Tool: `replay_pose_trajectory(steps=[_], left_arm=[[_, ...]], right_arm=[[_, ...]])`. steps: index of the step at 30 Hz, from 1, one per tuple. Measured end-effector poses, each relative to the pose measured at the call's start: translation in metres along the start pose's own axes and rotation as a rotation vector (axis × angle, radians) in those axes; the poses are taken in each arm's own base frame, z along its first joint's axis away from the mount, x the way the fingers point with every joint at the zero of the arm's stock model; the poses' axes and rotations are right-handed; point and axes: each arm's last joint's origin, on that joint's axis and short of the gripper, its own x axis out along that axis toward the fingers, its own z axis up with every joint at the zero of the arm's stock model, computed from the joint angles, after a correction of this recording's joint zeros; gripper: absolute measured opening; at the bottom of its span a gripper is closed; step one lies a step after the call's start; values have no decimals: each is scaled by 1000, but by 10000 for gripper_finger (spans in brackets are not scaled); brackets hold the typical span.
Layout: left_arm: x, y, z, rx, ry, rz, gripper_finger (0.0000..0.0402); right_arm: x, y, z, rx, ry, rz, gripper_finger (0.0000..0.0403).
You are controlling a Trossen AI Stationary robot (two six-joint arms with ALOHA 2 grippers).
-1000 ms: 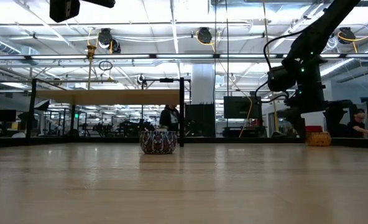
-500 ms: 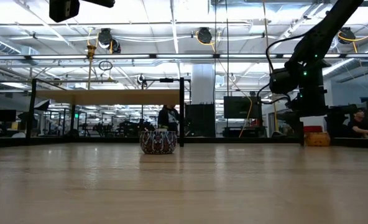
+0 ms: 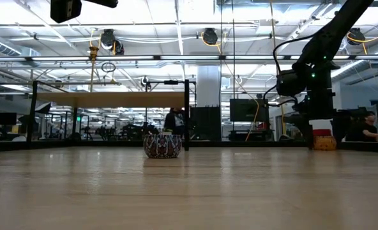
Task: Pick & Place candle stick holders
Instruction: Put the orange scented candle on the shelf
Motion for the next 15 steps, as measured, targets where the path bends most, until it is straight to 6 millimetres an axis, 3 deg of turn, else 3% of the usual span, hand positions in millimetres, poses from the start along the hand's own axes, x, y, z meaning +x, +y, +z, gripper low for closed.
replay_pose_trajectory(steps=[5,15], left_arm=[[0,0,0,4,0,0,21],[0,1,1,26,-14,13,21]], right_arm=[[-9,3,-2,-12,30,102,302],[-56,11,-5,-47,-36,423,303]])
